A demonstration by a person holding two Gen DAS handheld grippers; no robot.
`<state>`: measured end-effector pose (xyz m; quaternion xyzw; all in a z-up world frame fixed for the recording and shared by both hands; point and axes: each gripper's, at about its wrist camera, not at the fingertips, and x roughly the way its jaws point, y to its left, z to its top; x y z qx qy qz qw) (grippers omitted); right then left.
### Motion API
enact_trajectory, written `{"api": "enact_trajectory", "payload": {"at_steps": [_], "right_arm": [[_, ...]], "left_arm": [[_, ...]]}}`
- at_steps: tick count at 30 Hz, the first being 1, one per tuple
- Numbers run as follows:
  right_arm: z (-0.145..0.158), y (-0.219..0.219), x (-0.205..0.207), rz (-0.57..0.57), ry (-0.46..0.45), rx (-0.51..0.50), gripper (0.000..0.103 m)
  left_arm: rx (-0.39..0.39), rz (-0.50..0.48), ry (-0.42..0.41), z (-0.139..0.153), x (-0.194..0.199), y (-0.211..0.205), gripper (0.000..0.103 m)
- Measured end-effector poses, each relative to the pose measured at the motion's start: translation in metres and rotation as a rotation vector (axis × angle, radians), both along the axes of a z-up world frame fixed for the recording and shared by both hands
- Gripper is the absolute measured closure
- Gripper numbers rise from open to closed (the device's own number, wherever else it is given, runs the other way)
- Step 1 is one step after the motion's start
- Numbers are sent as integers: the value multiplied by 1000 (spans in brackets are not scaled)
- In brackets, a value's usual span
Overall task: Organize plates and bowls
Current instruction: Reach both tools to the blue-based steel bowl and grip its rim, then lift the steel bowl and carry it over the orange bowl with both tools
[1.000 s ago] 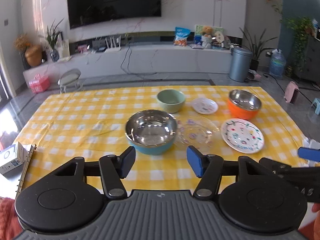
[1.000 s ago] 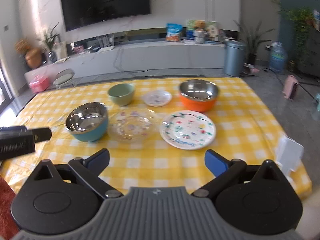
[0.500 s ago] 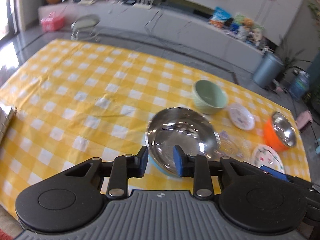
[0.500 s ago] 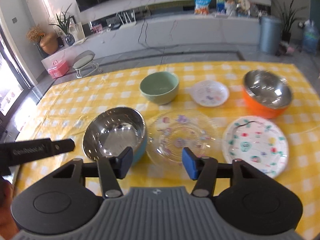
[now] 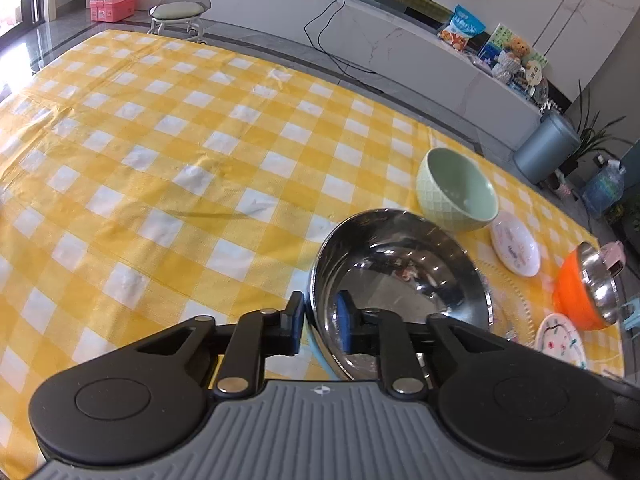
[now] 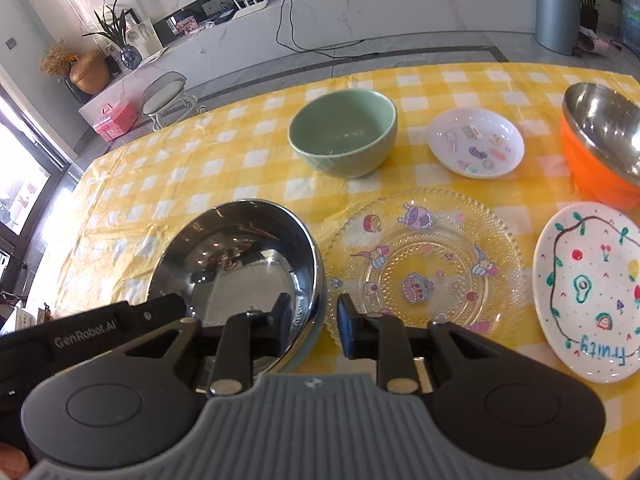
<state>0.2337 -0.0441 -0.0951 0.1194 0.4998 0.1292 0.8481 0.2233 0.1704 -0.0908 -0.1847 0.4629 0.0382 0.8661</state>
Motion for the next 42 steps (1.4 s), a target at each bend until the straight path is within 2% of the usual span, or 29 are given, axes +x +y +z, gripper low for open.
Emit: {"api": "enact_trajectory", "payload": {"at_steps": [3, 10, 14, 22, 33, 42], "right_arm": [[-4, -1, 2, 4, 2, 18, 89], [0, -2, -1, 5, 8, 38, 90], [16, -8, -12, 6, -11, 54, 90], [49, -31, -58, 7, -25, 91, 90], [26, -61, -122, -40, 81, 129, 90], [6, -68, -126, -45, 125, 134, 90]], "left_arm": [[10, 2, 0, -1, 0, 0, 92], [33, 13, -3, 9, -7, -2, 94], [32, 10, -15, 29, -23, -6, 94], [-36, 26, -38, 55, -69, -12, 93], [-58, 13, 48, 31, -113, -31, 93], [-39, 9, 94, 12, -118, -38, 94]]}}
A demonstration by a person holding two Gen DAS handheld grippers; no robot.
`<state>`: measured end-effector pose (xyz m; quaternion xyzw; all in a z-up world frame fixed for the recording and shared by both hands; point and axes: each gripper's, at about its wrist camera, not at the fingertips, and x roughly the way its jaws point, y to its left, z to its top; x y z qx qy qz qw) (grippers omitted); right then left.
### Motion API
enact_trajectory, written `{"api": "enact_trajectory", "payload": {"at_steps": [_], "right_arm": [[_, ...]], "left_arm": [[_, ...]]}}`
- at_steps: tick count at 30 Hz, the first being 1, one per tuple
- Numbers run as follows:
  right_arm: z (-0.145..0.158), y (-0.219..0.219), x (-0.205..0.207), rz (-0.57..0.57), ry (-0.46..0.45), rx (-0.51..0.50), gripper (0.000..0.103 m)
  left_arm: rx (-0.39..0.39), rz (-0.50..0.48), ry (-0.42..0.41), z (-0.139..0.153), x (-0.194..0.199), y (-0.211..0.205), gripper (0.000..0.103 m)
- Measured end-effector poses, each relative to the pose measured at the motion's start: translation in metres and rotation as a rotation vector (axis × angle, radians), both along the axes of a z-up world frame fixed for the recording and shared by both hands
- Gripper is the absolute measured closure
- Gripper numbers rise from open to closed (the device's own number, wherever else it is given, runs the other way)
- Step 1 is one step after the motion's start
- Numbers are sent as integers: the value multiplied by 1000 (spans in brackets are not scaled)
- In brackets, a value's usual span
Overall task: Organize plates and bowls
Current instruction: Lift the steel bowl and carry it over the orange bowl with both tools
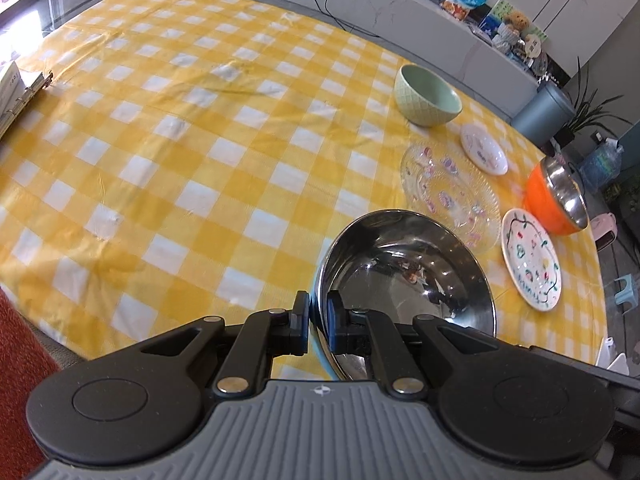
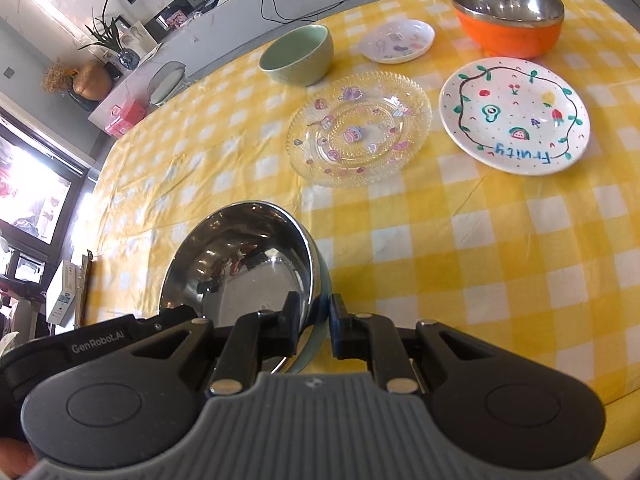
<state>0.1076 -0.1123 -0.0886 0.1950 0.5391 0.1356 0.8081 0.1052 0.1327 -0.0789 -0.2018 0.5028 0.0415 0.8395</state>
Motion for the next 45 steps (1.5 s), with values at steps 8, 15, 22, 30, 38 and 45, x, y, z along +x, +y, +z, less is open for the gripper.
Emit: {"api": "enact_trajectory", "payload": {"at_steps": [8, 15, 22, 30, 38, 45], "right_arm": [[-7, 3, 0, 12, 27, -7, 90], [-8, 5, 1, 25, 42, -10, 85], [5, 10, -1, 40, -25, -77, 66], [26, -2, -10, 15, -83, -74, 62], [62, -49, -16, -112, -183, -73, 52], [93, -109, 4, -244, -281, -117, 51]], "left_arm": [[21, -8, 10, -6, 0, -1, 94], [44, -34, 25, -9, 0, -3, 92], [56, 1, -4, 2, -3, 2, 72], [214, -49, -156, 48, -15, -20, 52], [138, -192, -276, 83, -8, -64, 51], [56, -291, -279, 104, 33, -110, 53]]}}
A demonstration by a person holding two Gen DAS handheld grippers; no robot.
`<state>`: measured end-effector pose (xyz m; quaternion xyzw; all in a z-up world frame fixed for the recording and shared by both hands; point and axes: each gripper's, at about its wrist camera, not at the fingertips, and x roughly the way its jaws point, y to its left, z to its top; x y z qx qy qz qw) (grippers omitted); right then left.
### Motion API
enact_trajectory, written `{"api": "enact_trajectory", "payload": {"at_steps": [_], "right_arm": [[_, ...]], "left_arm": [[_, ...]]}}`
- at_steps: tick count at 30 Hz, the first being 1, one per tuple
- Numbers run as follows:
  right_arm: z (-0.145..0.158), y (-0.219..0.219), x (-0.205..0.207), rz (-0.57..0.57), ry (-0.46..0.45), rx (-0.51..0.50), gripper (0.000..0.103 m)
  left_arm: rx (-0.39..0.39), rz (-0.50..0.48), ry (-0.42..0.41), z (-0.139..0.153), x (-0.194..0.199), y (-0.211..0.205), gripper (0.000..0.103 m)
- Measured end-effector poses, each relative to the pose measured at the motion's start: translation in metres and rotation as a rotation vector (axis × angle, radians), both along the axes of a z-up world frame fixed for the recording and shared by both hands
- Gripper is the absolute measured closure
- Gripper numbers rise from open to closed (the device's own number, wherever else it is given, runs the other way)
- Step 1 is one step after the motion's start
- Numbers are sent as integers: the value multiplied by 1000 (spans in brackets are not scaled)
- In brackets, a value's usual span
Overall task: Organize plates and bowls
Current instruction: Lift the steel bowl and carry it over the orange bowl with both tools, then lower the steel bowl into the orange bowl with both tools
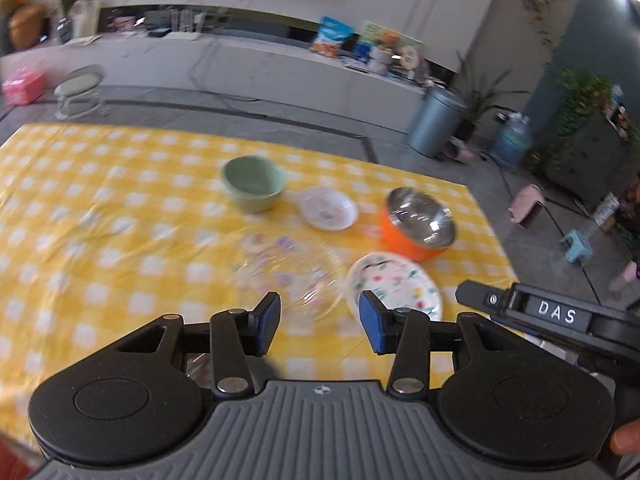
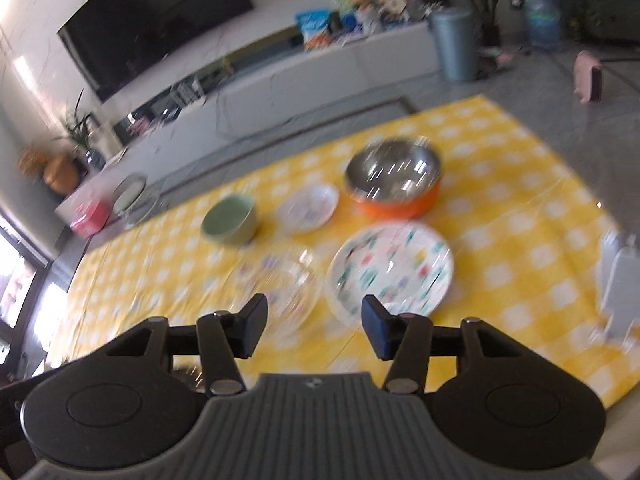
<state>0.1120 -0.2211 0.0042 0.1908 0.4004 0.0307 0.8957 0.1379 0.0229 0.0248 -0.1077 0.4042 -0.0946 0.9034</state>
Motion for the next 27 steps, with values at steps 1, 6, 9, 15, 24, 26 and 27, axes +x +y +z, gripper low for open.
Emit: {"api": "enact_trajectory", "payload": {"at_steps": [1, 6, 9, 15, 24, 26, 27], "right_arm": [[4, -7, 6, -4, -11, -5, 51], [16, -41, 47, -66, -35, -51, 51], [12, -58, 75, -107, -28, -60, 51], [-23, -78, 126, -146, 27, -67, 59], [-73, -97, 187, -187, 116, -63, 69], [-85, -100, 194, -187, 134, -57, 69], [-91, -100, 197, -185, 151, -56, 70]], "left_arm": [[-1, -15, -8, 3, 6, -8, 54], [-14, -102, -2, 15, 51, -47, 54], [-13, -133, 13, 15, 81, -68, 54], [17, -165, 48, -13, 131, -104, 54], [19, -116, 162, -77, 202, -124, 58], [27, -114, 180, -87, 211, -127, 59], [30, -116, 189, -91, 215, -129, 61]]}}
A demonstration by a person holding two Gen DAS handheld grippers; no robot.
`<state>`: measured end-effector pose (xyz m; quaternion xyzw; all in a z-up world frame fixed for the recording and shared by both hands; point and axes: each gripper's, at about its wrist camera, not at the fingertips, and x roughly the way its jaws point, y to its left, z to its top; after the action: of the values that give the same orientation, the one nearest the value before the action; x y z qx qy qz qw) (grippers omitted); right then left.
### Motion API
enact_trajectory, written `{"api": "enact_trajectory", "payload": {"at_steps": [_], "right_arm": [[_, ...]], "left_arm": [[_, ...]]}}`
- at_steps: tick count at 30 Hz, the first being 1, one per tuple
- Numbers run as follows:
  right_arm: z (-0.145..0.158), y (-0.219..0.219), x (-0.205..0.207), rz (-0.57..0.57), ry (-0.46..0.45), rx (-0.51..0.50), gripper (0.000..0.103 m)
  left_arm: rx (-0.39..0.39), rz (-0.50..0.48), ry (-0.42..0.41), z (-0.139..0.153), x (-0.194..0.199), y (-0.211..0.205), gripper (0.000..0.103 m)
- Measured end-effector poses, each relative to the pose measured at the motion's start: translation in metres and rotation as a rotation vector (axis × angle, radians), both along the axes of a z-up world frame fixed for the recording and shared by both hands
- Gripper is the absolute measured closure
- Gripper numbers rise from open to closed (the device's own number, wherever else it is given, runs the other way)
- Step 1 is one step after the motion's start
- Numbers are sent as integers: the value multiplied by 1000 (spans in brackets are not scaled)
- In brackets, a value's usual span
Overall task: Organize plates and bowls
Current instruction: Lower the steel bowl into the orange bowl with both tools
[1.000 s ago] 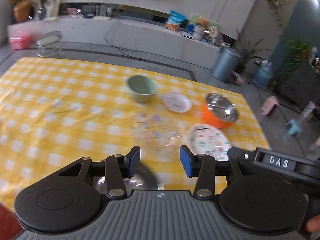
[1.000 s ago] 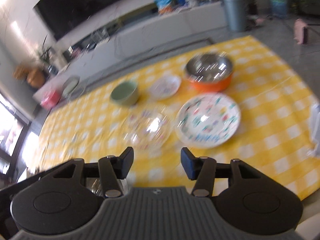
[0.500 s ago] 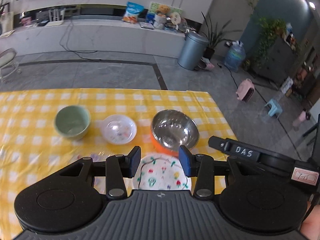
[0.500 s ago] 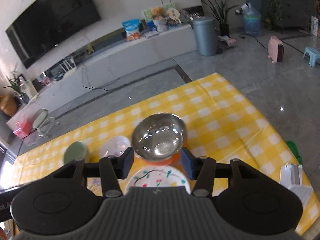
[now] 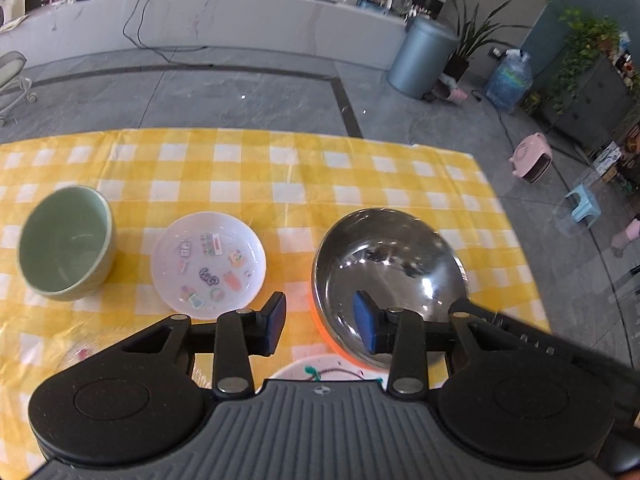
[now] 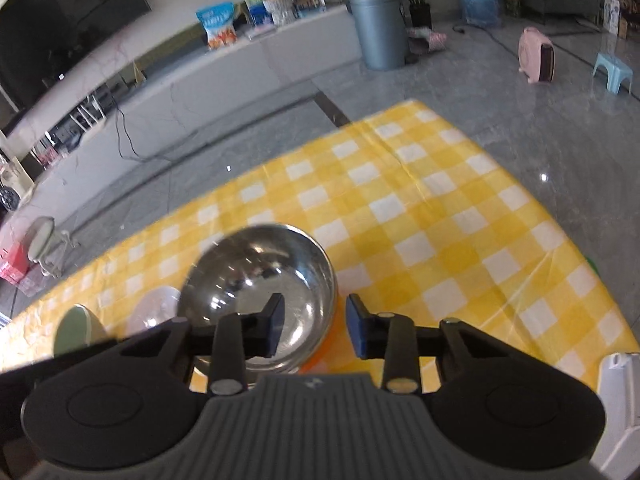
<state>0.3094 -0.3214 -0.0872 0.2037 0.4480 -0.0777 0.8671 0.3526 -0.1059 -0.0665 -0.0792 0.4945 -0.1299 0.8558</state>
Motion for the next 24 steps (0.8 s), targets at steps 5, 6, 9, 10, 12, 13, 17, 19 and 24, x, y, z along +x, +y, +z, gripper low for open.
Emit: {"api": "enact_trajectory", "payload": {"at_steps": [5, 6, 9, 10, 12, 13, 17, 19, 24], "right_arm": [[-19, -2, 10, 4, 39, 52, 78], [-21, -2, 10, 4, 39, 50, 79], [-25, -3, 11, 0, 38, 61, 81], [-27, -5, 12, -3, 41, 72, 82], [-30, -8, 12, -13, 46, 94, 83], [-32, -9, 13, -16, 48, 102, 83], [-35, -10, 14, -24, 49, 103, 88], [-35, -10, 13, -27, 46, 102, 89], [-26, -5, 9, -13, 36, 89, 90]], "left_arm": [[5, 2, 25, -15, 15, -6, 68], [8, 9, 28, -17, 17, -7, 72], [24, 13, 33, -23, 21, -9, 80], [25, 14, 39, -25, 22, -10, 82], [21, 13, 46, -27, 24, -11, 85], [20, 16, 48, -28, 24, -11, 87], [34, 27, 45, -29, 22, -11, 93], [44, 23, 37, -26, 21, -11, 93], [61, 26, -2, -11, 12, -10, 93]]}}
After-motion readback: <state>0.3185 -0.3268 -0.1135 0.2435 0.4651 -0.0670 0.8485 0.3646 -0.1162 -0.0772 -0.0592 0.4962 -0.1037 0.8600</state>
